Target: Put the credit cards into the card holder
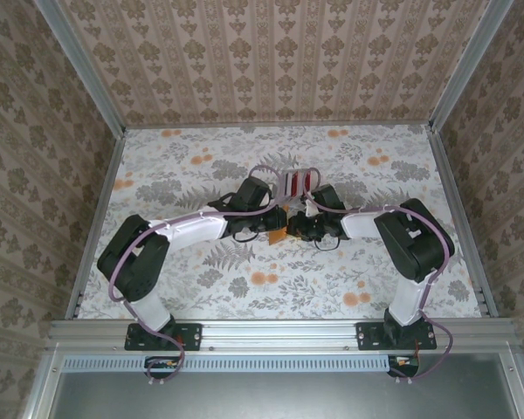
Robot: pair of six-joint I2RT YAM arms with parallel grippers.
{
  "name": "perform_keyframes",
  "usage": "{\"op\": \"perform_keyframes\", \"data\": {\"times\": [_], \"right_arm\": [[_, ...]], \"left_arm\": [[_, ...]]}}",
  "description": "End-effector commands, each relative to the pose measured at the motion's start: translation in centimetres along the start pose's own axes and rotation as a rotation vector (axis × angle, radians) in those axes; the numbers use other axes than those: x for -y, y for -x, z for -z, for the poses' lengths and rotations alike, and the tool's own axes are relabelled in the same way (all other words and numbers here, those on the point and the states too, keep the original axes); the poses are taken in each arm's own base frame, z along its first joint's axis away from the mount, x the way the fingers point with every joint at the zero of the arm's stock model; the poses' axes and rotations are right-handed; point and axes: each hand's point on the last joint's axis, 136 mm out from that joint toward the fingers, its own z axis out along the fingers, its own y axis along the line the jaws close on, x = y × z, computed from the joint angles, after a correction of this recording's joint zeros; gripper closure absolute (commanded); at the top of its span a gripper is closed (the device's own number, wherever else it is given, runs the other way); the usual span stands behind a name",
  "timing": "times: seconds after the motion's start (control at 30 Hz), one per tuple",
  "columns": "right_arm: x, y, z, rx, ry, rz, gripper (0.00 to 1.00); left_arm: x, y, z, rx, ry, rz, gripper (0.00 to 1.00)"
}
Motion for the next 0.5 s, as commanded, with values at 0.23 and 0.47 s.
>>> {"op": "perform_keyframes", "data": {"times": [0.23, 0.47], "right_arm": [[1.3, -4.7, 0.6, -0.155, -0.081, 0.011, 0.71], [0.6, -3.2, 3.8, -0.061, -0.029, 0.019, 0.64]], "left_arm": [[-2.4, -0.6, 0.4, -0.028, 0.047, 0.0, 0.78], [-1.0, -0.7, -1.1, -0.034, -0.035, 0.026, 0.77]]}}
